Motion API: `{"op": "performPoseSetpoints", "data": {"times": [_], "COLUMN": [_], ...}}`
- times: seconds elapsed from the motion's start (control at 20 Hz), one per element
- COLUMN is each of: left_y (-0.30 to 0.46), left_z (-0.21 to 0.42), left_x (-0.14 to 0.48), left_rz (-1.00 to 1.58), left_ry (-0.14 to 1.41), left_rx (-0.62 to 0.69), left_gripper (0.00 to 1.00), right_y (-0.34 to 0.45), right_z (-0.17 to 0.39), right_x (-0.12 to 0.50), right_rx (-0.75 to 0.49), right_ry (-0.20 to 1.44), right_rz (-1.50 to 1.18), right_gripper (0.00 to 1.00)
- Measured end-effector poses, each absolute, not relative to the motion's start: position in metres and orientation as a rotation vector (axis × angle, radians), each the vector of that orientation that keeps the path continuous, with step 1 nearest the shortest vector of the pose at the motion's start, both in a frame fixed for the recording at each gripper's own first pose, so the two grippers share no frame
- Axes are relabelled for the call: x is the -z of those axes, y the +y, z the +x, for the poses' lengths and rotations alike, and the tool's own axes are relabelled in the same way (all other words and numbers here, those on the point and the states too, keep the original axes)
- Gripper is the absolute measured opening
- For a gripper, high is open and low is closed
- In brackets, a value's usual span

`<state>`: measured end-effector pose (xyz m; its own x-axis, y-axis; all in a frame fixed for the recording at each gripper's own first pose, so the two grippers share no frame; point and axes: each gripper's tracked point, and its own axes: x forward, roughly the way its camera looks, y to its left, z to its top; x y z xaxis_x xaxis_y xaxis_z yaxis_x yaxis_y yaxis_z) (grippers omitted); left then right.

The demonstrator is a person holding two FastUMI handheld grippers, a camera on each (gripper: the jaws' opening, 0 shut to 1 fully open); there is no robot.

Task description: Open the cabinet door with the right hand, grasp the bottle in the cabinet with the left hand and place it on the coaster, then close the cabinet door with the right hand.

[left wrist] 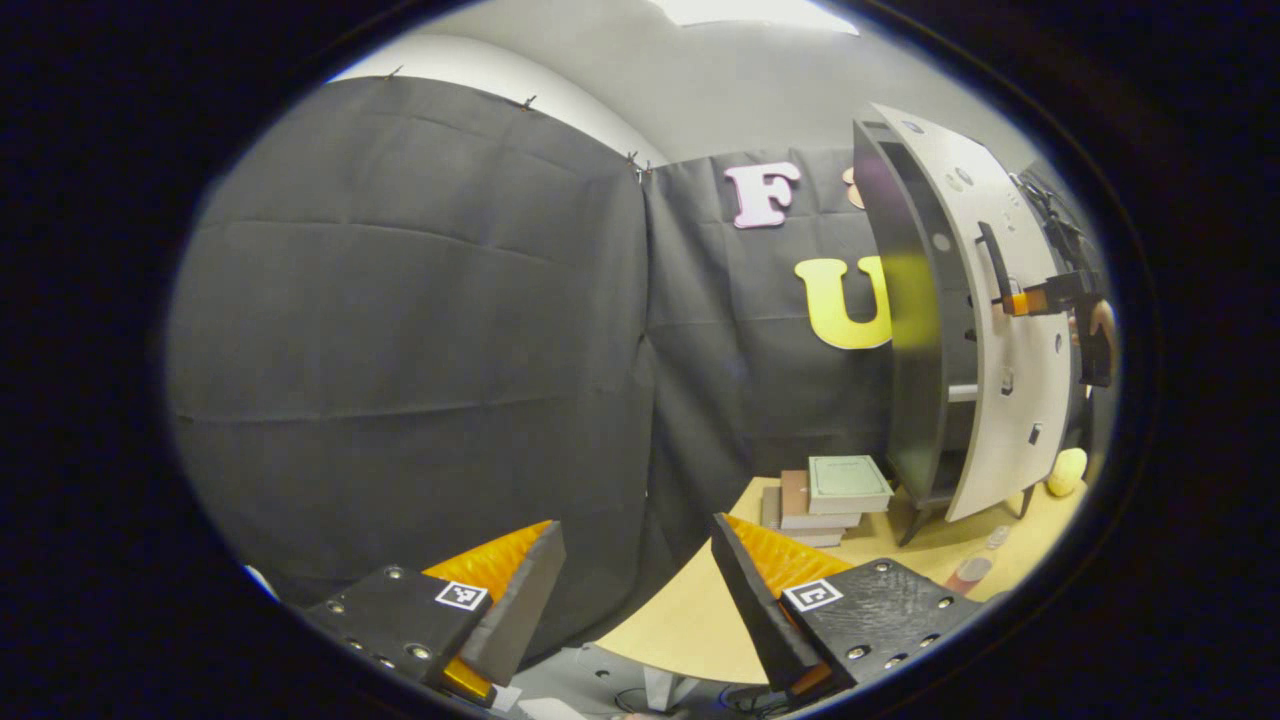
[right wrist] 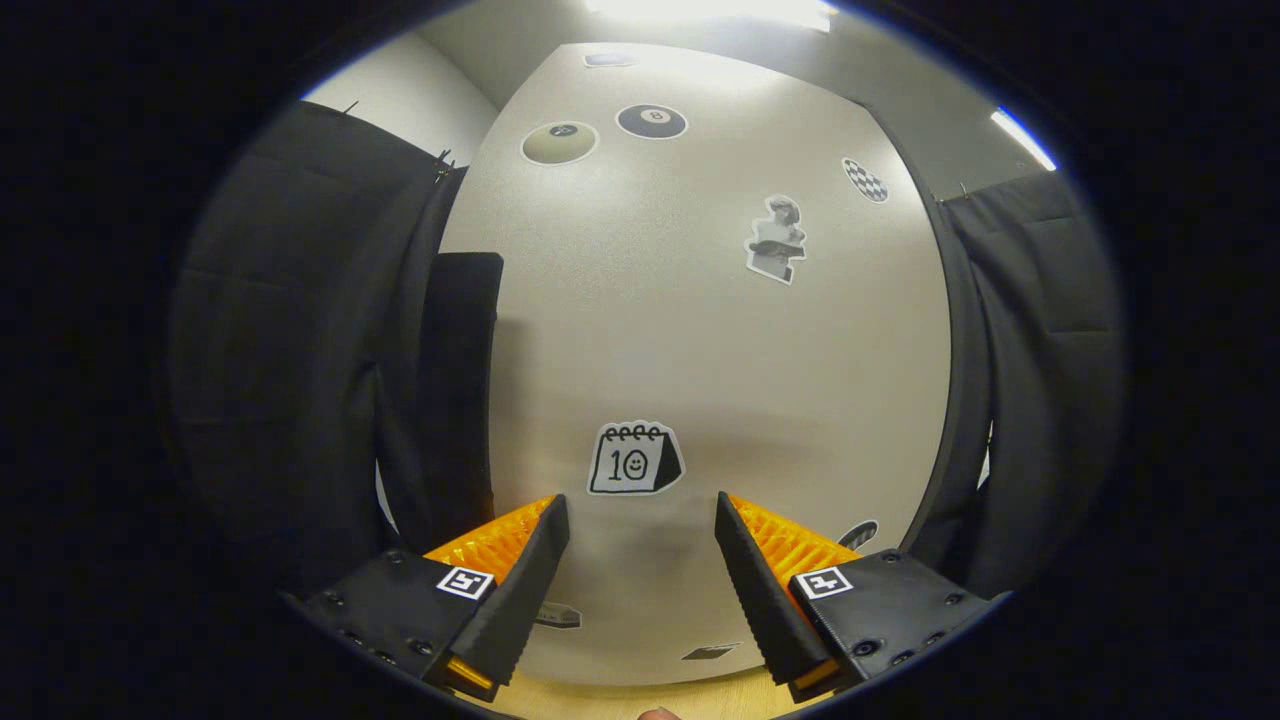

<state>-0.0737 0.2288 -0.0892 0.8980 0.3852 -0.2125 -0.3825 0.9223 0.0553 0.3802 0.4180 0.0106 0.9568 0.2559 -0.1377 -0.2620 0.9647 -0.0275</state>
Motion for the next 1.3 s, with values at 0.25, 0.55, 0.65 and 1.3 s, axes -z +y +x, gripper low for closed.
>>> {"op": "performPoseSetpoints", "data": {"times": [0.25,0.55,0.65,1.3], "left_y": [0.23,0.217,0.207,0.092], "left_z": [-0.088,-0.087,-0.08,0.013], "left_x": [0.088,0.088,0.084,0.031], "left_rz": [0.012,0.017,0.023,0.013], "left_ry": [0.215,0.233,0.229,0.145], "left_rx": [-0.438,-0.443,-0.424,-0.215], "left_gripper": [0.89,0.89,0.89,0.89], "right_y": [0.422,0.42,0.421,0.346], "right_z": [0.382,0.383,0.383,0.324], "right_x": [-0.008,-0.005,-0.003,-0.051], "right_rx": [-0.272,-0.205,-0.197,-0.273], "right_ry": [0.13,0.08,0.062,0.017], "right_rz": [-0.036,-0.097,-0.12,-0.037], "right_gripper": [0.94,0.94,0.94,0.98]}}
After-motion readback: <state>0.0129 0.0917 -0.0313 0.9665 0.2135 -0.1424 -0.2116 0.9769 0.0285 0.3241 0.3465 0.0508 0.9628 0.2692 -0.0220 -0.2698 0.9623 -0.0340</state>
